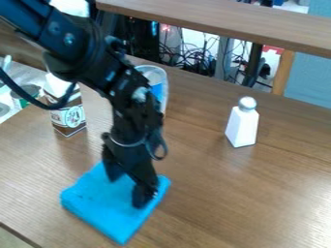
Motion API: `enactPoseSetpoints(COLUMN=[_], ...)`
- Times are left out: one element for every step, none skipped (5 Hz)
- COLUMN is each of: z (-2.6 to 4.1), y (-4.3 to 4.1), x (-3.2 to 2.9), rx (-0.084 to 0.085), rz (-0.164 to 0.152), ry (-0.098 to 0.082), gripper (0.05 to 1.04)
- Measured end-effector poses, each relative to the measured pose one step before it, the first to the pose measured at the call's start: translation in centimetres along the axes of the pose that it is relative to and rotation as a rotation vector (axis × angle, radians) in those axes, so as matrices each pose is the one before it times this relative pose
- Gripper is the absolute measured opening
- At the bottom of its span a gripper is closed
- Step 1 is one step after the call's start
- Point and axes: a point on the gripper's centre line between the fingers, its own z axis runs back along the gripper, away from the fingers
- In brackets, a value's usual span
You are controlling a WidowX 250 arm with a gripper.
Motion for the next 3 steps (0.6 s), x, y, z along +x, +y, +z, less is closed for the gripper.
enactPoseSetpoints(z=[-0.292,-0.23,0.014], y=[1.818,1.175,-0.974], x=[-0.674,-0.648,0.45], rx=[0.0137,-0.0067,-0.0489], rz=[0.0318,0.036,0.0201], ry=[0.0128,0.0087,-0.0109], gripper=[1.001,1.001,1.001])
